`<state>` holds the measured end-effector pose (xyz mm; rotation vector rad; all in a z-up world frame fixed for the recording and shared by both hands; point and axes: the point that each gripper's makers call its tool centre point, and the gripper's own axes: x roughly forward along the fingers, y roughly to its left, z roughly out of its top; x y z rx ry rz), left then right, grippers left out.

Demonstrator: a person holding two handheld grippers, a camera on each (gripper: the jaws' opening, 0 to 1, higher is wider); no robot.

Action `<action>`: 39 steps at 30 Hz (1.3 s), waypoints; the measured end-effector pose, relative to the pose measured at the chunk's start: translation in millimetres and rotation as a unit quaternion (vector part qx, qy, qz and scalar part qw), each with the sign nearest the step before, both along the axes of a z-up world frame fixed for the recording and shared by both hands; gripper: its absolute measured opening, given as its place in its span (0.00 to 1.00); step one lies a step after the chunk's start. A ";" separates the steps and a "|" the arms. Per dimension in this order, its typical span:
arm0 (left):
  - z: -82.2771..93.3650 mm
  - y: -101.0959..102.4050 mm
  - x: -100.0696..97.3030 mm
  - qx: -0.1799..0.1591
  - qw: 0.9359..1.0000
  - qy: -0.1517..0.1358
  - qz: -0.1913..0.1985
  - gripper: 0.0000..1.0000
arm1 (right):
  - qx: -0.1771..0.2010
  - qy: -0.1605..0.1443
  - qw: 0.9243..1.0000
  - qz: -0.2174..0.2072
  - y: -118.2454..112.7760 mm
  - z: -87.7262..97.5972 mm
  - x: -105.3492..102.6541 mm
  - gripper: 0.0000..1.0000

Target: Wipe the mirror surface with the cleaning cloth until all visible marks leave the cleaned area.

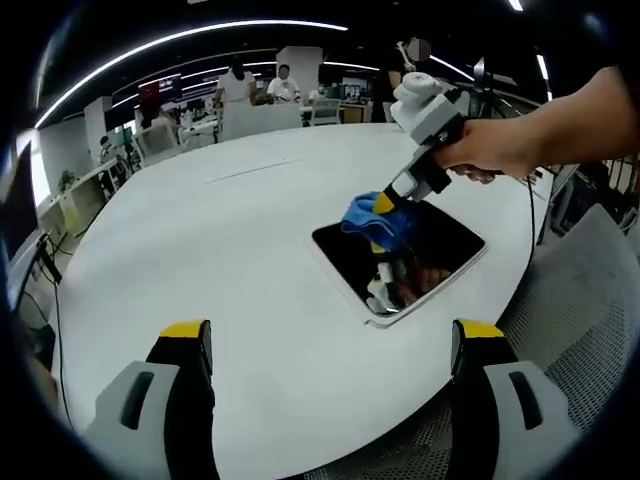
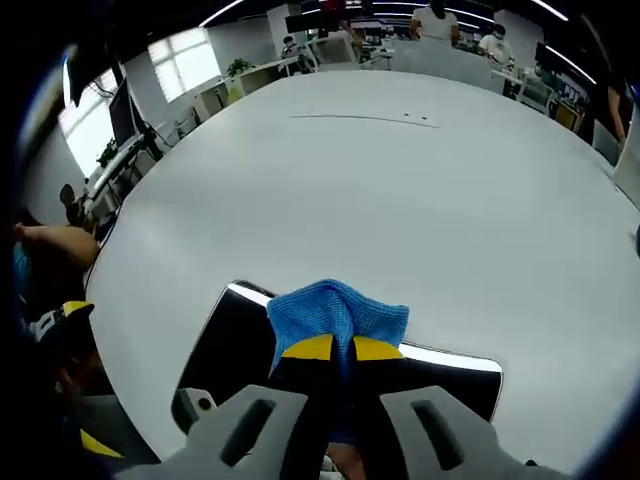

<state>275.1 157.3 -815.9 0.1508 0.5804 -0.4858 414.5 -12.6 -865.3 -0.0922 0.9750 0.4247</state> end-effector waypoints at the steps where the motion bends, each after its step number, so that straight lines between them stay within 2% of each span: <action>1: 1.3 -0.8 0.1 -0.003 1.000 -0.002 0.000 0.99 | 0.003 -0.001 1.000 0.000 -1.4 -0.1 -0.4 0.00; 8: -0.1 -4.9 -3.4 -0.001 1.000 0.004 -0.012 0.99 | 0.002 -0.001 1.000 -0.010 -17.3 -0.6 -0.5 0.00; 15: 0.2 -4.5 -3.8 -0.001 1.000 0.005 -0.011 0.99 | -0.014 0.020 0.999 -0.034 -32.5 -1.1 -1.7 0.00; 24: -2.0 1.3 -1.3 0.002 1.000 0.004 0.000 0.99 | -0.016 0.020 0.999 -0.021 -32.7 -1.7 -3.4 0.00; 25: -2.4 1.8 -0.9 0.005 1.000 0.002 -0.002 0.99 | -0.014 0.019 0.999 -0.022 -32.7 -0.4 -5.1 0.00; 28: -4.3 1.9 -2.3 0.006 1.000 0.008 -0.002 0.99 | 0.033 0.040 0.998 -0.045 -32.6 0.3 -6.1 0.00; 34: -4.6 0.9 -2.1 0.009 1.000 0.007 -0.004 0.99 | 0.010 0.039 0.998 -0.045 -42.5 -0.9 -6.3 0.00; 37: -3.8 0.8 -2.3 0.008 1.000 0.007 -0.003 0.99 | -0.015 0.026 0.999 -0.021 -41.6 -1.4 -5.9 0.00; 39: -3.1 0.7 -2.6 0.008 1.000 0.007 -0.002 0.99 | -0.021 0.026 0.999 -0.022 -40.0 -3.5 -3.4 0.00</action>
